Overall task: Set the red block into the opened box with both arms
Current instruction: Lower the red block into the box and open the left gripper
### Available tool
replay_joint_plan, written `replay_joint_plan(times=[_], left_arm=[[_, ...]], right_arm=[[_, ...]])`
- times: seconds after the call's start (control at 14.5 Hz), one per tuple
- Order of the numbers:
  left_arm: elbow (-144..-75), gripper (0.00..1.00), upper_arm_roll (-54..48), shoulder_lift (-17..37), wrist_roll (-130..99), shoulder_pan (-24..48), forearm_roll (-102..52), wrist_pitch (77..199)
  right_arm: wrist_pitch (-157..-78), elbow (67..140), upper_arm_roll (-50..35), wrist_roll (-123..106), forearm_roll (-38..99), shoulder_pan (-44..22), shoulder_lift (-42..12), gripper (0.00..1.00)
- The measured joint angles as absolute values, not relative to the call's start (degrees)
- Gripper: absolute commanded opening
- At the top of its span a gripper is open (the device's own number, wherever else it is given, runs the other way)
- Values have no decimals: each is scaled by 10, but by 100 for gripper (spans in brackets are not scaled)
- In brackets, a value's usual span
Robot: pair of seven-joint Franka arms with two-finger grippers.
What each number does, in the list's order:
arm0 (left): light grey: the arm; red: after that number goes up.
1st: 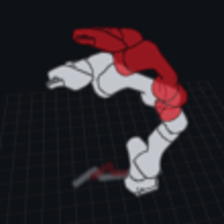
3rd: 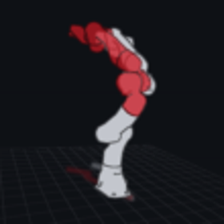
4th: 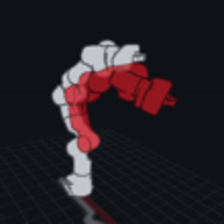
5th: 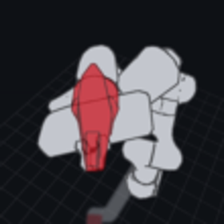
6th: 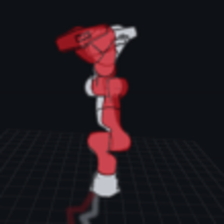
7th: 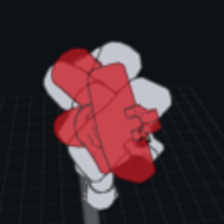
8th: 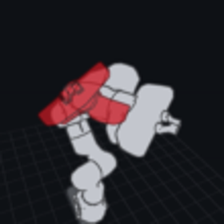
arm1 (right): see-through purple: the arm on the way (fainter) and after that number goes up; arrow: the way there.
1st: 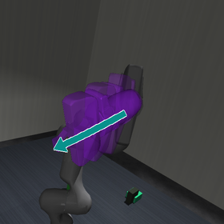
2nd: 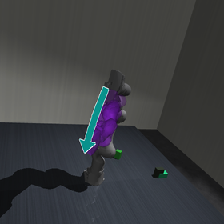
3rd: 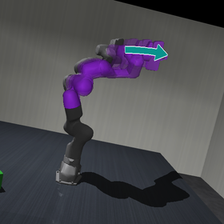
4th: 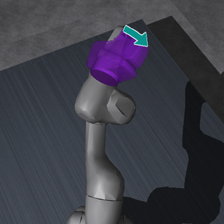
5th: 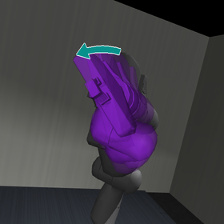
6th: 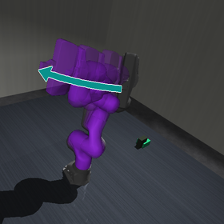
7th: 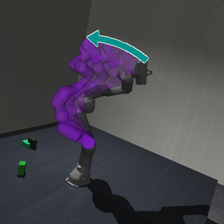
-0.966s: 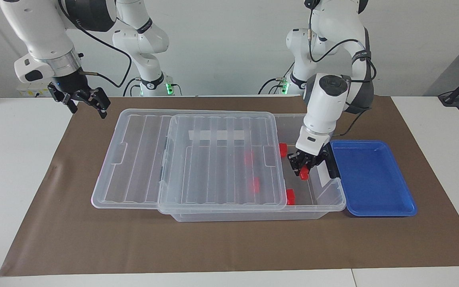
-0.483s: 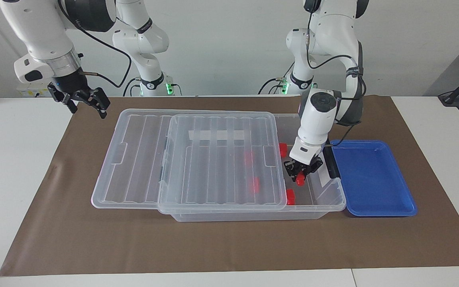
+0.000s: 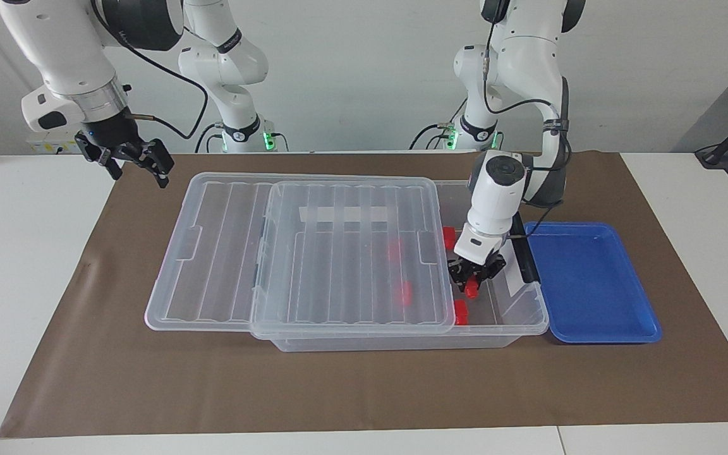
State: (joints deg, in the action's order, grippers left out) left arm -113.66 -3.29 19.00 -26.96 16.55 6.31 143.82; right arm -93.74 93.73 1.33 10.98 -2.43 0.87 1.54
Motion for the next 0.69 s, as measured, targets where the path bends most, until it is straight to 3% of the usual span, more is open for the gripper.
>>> replay_joint_plan(times=[0.21, 0.34, 0.48, 0.69], left_arm=[[-1144, 0, -33, 190, -270, 166, 65, 1445], [-1144, 55, -33, 190, -270, 166, 67, 1445], [-1144, 59, -32, 190, -270, 166, 70, 1445], [-1143, 75, -30, 190, -270, 165, 71, 1446]], right_arm=[[-937, 937, 13, 110, -24, 9, 15, 100], [-937, 937, 13, 110, -24, 9, 15, 100], [-937, 937, 13, 110, -24, 9, 15, 100], [-937, 937, 13, 110, -24, 9, 15, 100]])
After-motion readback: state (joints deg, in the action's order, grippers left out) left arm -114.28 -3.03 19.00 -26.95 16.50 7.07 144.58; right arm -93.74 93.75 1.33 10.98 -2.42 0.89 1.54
